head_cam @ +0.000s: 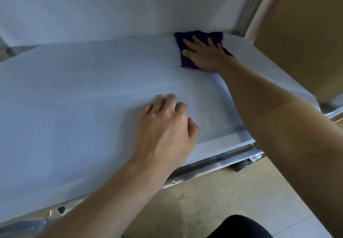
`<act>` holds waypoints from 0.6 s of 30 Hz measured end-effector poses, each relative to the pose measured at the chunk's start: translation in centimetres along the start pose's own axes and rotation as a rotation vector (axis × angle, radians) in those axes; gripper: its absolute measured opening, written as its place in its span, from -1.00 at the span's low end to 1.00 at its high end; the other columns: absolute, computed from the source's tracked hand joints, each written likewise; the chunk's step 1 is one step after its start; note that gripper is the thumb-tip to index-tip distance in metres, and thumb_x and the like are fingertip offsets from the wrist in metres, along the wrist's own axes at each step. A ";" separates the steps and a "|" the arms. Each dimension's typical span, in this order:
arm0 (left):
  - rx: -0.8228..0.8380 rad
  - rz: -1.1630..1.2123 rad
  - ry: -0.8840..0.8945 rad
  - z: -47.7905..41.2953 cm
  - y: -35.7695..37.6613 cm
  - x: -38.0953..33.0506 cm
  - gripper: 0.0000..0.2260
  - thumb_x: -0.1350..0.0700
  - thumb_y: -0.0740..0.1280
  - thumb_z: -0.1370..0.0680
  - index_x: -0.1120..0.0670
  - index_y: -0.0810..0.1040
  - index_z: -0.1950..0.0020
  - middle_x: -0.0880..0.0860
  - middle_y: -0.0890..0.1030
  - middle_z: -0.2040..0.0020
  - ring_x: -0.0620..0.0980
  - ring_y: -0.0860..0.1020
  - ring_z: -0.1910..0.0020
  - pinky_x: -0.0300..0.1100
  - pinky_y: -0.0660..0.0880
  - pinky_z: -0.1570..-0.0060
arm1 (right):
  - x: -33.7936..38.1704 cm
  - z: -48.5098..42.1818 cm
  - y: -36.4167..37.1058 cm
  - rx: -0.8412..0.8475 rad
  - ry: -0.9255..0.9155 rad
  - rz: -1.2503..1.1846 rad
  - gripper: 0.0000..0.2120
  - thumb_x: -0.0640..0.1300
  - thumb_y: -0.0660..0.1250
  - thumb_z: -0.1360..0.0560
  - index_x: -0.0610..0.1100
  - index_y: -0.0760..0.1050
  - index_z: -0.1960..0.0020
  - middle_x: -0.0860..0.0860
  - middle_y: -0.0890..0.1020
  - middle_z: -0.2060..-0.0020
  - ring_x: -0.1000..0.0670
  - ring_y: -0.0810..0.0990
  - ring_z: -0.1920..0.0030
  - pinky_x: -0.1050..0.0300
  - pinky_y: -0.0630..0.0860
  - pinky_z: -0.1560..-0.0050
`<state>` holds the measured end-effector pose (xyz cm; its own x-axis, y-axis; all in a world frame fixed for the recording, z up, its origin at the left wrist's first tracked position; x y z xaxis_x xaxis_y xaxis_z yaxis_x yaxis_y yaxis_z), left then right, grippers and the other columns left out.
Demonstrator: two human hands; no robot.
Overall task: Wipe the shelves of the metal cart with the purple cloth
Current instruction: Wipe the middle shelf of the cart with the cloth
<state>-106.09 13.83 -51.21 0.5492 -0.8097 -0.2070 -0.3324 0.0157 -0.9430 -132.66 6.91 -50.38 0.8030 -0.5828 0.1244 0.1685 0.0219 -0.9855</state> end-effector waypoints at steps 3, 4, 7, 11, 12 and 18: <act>0.005 0.022 -0.014 -0.1 -0.3 -0.1 -0.67 -0.01 0.17 -0.45 0.13 0.63 0.02 0.11 0.61 -0.14 0.14 0.53 -0.20 0.01 0.44 -0.08 | 4.2 1.2 0.7 0.010 -0.105 0.038 -0.45 0.28 -0.13 -0.62 0.25 -0.14 -0.57 0.14 -0.12 -0.59 -0.24 -0.17 -0.57 -0.26 -0.23 -0.50; 0.006 0.029 -0.015 -0.1 -0.3 -0.1 -0.67 -0.02 0.17 -0.44 0.13 0.63 0.02 0.11 0.61 -0.13 0.14 0.54 -0.18 0.02 0.44 -0.08 | 5.3 1.8 1.0 0.017 -0.151 0.053 -0.45 0.28 -0.13 -0.62 0.25 -0.14 -0.57 0.13 -0.12 -0.59 -0.24 -0.18 -0.56 -0.26 -0.22 -0.50; 0.002 0.037 -0.014 0.0 -0.3 0.0 -0.68 -0.02 0.19 -0.44 0.14 0.63 0.01 0.11 0.62 -0.09 0.13 0.55 -0.13 0.02 0.44 -0.08 | 6.2 4.2 1.8 0.045 -0.290 0.113 -0.45 0.27 -0.16 -0.62 0.22 -0.17 -0.57 0.11 -0.15 -0.59 -0.25 -0.20 -0.56 -0.27 -0.20 -0.51; -0.012 0.064 -0.027 -0.2 -0.3 0.0 -0.68 -0.01 0.20 -0.45 0.14 0.64 0.02 0.07 0.62 -0.02 0.11 0.56 -0.08 0.02 0.45 -0.07 | 4.4 7.8 1.9 0.022 -0.288 0.067 -0.47 0.29 -0.15 -0.62 0.28 -0.18 -0.55 0.17 -0.13 -0.58 -0.15 -0.19 -0.58 -0.19 -0.20 -0.52; -0.011 0.072 -0.027 -0.3 -0.4 -0.1 -0.68 -0.01 0.20 -0.45 0.14 0.63 0.01 0.07 0.61 -0.03 0.10 0.55 -0.10 0.02 0.44 -0.08 | 3.7 8.7 1.9 0.014 -0.279 0.054 -0.47 0.29 -0.14 -0.62 0.30 -0.18 -0.55 0.19 -0.12 -0.58 -0.13 -0.18 -0.58 -0.17 -0.20 -0.53; -0.044 0.106 -0.010 -0.1 0.0 -0.2 -0.65 0.01 0.20 -0.46 0.15 0.63 -0.09 0.11 0.59 -0.22 0.10 0.51 -0.27 -0.02 0.42 -0.21 | 0.4 10.0 1.8 -0.021 -0.209 0.069 -0.48 0.33 -0.17 -0.60 0.35 -0.17 -0.53 0.20 -0.09 -0.58 -0.08 -0.14 -0.58 -0.16 -0.14 -0.54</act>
<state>-106.23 13.93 -51.13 0.5166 -0.7991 -0.3074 -0.4220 0.0747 -0.9035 -126.32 14.89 -50.91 0.9136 -0.3996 0.0756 0.0989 0.0380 -0.9944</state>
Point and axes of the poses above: each hand's wrist, its own z-axis away from the middle knuckle, its own y-axis out of the palm, x = y × z, the point moved 2 cm from there along -z, towards the middle knuckle
